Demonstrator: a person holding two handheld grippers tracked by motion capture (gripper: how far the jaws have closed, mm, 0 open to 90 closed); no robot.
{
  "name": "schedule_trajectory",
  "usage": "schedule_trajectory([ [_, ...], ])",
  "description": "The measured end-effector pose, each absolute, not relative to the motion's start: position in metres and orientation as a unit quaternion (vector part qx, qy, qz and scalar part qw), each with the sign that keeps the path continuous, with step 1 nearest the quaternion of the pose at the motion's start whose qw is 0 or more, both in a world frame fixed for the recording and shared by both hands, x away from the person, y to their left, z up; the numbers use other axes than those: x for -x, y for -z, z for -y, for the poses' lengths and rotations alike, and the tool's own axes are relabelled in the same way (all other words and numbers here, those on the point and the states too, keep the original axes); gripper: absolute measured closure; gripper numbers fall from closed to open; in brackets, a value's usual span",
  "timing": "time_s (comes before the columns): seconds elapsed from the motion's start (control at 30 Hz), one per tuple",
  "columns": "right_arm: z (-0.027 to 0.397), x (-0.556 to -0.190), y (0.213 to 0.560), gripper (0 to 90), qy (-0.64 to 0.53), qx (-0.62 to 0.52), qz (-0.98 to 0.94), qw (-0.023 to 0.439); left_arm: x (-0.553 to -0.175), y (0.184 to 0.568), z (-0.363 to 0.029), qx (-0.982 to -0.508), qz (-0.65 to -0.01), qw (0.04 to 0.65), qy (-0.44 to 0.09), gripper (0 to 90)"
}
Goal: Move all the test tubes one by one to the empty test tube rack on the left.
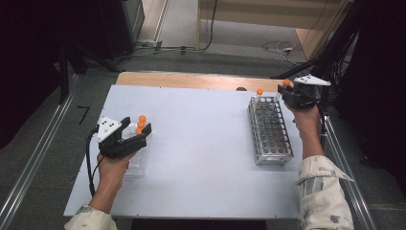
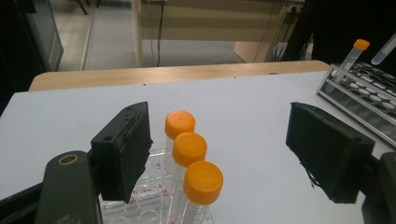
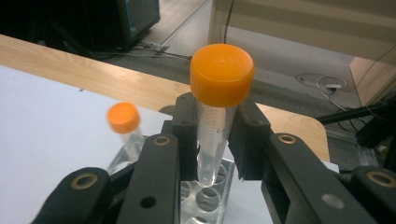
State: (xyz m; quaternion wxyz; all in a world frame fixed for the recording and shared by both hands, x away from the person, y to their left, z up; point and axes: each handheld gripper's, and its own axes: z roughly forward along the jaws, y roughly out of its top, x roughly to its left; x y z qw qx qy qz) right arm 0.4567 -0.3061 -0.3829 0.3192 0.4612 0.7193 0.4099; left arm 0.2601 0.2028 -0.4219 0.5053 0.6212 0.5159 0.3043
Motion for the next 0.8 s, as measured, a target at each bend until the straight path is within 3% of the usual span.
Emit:
schedule_trajectory([
  [0.8, 0.219, -0.378, 0.379, 71.4, -0.432, -0.37, -0.793, 0.217, -0.26, 0.419, -0.191, -0.637, -0.508, 0.502, -0.29, 12.8],
])
